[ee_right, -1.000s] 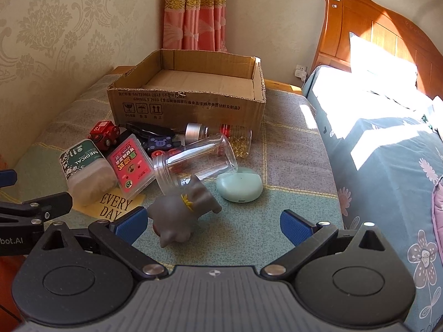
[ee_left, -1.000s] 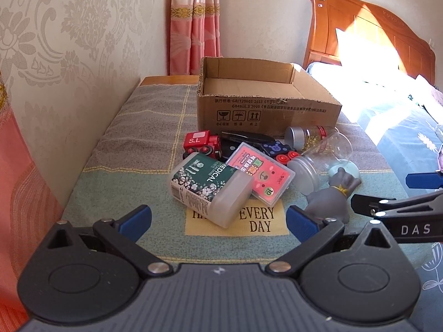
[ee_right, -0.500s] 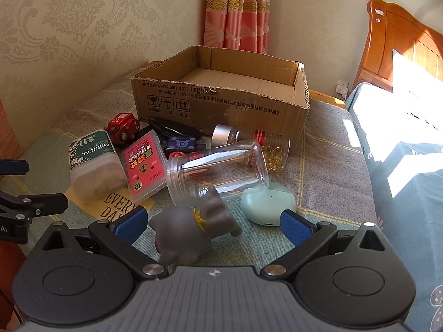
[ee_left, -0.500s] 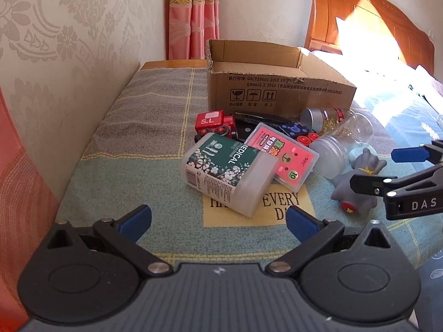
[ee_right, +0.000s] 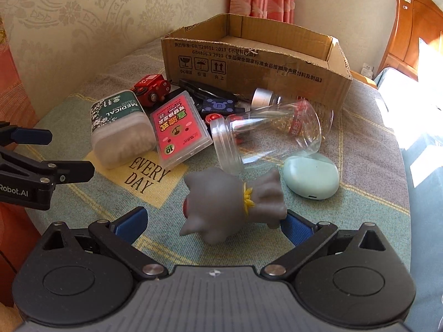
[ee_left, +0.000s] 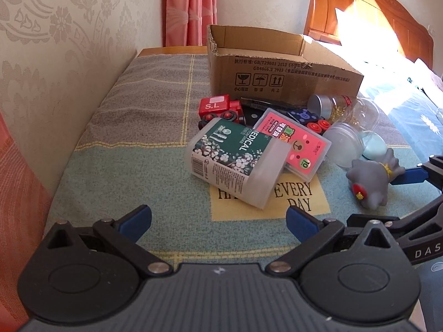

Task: Organize rigid objects
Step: 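Move the left tool toward the white MEDICAL container while the right tool approaches the grey toy figure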

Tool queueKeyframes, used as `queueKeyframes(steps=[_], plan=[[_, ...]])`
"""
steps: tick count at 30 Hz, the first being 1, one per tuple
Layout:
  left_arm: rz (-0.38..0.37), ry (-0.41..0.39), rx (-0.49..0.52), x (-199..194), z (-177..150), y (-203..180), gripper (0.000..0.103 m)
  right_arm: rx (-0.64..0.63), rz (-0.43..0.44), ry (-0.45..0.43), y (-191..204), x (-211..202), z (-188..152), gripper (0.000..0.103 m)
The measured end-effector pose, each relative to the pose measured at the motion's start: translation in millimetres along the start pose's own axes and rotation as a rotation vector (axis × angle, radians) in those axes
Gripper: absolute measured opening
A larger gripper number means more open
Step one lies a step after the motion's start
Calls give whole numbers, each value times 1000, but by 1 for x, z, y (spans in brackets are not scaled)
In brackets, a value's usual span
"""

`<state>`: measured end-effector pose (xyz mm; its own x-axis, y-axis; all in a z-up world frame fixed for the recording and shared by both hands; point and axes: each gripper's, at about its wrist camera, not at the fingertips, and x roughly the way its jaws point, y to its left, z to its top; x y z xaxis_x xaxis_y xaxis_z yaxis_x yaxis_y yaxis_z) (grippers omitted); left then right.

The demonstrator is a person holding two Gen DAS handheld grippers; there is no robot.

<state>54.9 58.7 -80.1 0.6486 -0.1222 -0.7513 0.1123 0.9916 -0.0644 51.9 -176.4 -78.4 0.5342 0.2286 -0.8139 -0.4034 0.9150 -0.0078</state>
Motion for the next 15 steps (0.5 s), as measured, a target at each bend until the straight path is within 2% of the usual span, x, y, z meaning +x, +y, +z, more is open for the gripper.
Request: queueKeyframes(steps=[5,10,15], plan=[[-27,40,9,16,-5,-2,103,17,-11,34,-1,6,-11,103],[1,26,70,20,-8,-8,103,19,-31,16,0,6,-13,103],[5,20,64,22,-5,-2,103,19,-33,3,-1,5,-14,103]])
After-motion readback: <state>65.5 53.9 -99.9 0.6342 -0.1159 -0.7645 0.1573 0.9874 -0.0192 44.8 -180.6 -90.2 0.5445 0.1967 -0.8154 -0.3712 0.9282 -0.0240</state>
